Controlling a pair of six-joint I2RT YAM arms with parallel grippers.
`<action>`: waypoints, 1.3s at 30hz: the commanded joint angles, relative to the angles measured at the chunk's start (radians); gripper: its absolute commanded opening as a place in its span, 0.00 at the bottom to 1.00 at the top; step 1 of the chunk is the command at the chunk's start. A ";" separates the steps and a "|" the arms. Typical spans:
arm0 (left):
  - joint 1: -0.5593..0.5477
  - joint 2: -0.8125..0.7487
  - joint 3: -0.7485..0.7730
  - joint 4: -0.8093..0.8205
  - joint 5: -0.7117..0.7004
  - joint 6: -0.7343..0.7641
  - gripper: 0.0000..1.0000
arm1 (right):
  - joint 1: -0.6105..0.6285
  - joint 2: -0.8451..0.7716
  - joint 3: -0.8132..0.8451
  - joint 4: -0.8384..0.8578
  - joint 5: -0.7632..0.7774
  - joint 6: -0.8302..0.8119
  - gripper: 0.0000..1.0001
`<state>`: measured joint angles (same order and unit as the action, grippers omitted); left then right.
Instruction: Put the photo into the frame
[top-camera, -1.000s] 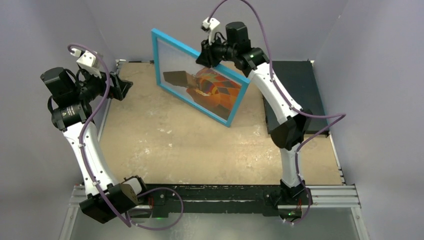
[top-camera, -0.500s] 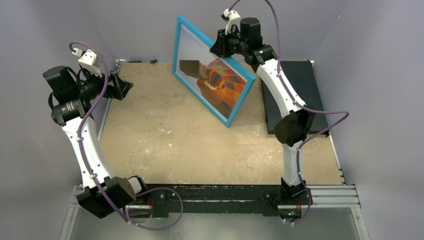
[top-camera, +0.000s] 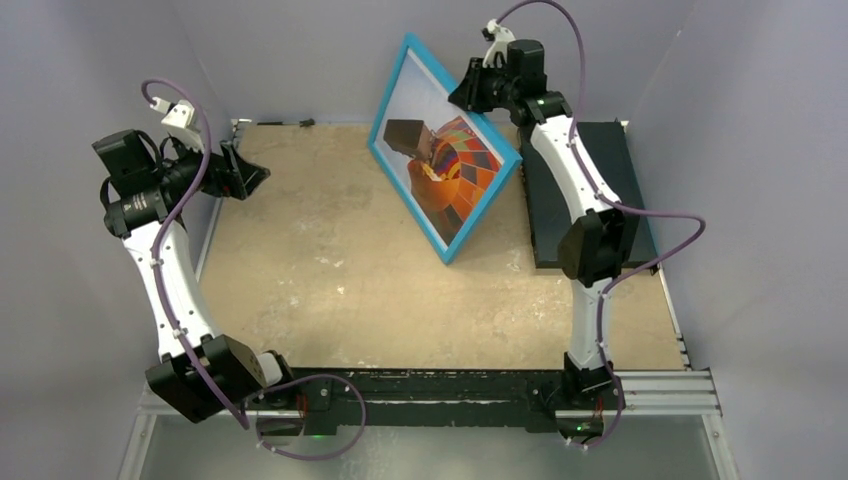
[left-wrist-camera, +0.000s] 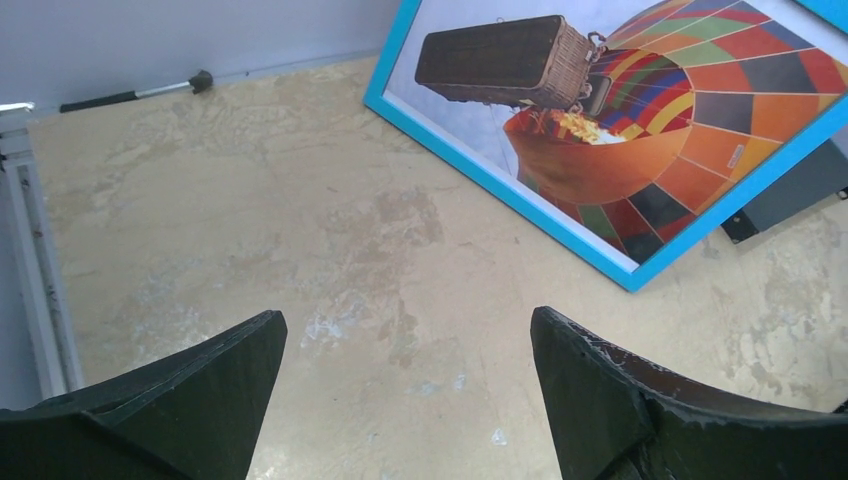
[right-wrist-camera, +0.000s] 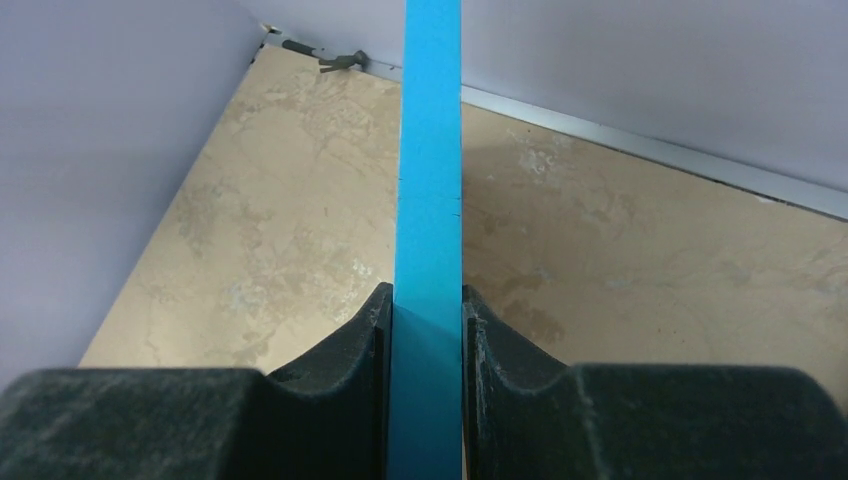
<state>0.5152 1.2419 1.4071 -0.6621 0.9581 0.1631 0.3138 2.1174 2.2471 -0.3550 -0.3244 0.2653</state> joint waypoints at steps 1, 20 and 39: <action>0.006 0.051 0.044 -0.035 0.053 -0.034 0.90 | -0.039 0.010 -0.029 0.050 -0.065 0.018 0.00; -0.065 0.138 -0.095 -0.133 -0.303 0.157 0.94 | -0.053 -0.504 -1.196 0.808 -0.155 0.333 0.00; -0.238 0.114 -0.304 -0.004 -0.462 0.118 0.98 | 0.020 -0.450 -1.589 1.310 0.198 0.679 0.07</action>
<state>0.2813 1.3754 1.1122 -0.7258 0.5274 0.3046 0.2893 1.6554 0.6765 0.8291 -0.3019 0.9028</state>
